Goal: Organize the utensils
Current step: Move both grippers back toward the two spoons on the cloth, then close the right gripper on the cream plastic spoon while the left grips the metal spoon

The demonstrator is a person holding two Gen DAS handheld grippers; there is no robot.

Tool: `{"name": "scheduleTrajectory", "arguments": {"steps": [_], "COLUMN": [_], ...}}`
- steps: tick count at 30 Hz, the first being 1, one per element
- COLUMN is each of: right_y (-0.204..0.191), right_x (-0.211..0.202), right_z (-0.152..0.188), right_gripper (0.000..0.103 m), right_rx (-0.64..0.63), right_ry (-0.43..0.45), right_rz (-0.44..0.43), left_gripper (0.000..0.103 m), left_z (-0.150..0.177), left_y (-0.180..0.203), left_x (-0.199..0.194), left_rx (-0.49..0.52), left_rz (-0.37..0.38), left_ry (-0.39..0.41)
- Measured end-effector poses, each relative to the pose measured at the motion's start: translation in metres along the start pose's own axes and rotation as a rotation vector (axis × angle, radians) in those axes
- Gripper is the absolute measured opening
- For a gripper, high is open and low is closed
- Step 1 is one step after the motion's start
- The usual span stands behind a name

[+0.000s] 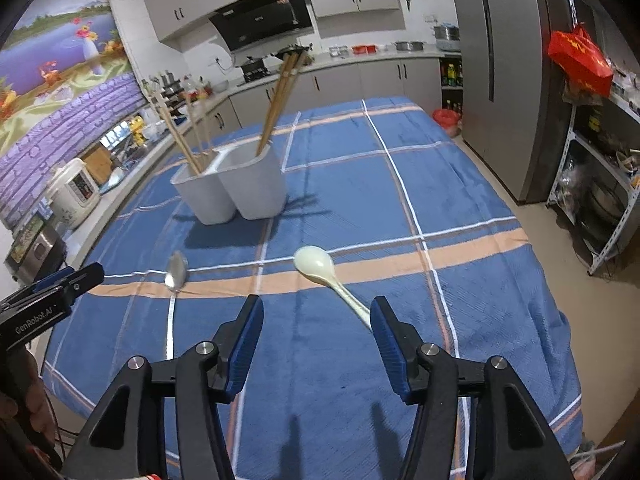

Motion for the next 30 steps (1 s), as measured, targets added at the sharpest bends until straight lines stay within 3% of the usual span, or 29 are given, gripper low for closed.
{"name": "scheduleTrajectory", "arguments": {"steps": [8, 15, 21, 28, 30], "right_y": [0.014, 0.004, -0.004, -0.008, -0.011], "right_x": [0.043, 0.084, 0.112, 0.124, 0.126], "right_z": [0.0, -0.002, 0.006, 0.0, 0.0], "right_gripper": [0.06, 0.06, 0.06, 0.06, 0.06], "right_rx": [-0.04, -0.148, -0.242, -0.311, -0.349], "right_ry": [-0.094, -0.191, -0.279, -0.308, -0.319], "right_rz": [0.031, 0.001, -0.031, -0.052, -0.05], "left_gripper": [0.065, 0.065, 0.065, 0.065, 0.057], "left_z": [0.01, 0.01, 0.009, 0.002, 0.001], "left_y": [-0.028, -0.047, -0.049, -0.035, -0.027], "left_x": [0.064, 0.117, 0.151, 0.166, 0.168], "left_rx": [-0.113, -0.199, -0.21, -0.167, -0.139], "left_rz": [0.082, 0.199, 0.259, 0.355, 0.358], "left_ry": [-0.134, -0.219, -0.273, -0.28, -0.28]}}
Point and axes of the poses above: each gripper's, at about its wrist camera, not at the fingertips, and x roughly the way its jaws point, y to its right, z to its underside, the point moved 1 cm from there along x, roughly the way its jaws point, and after that the axes turned 10 degrees about y, right-handed, at the moved point
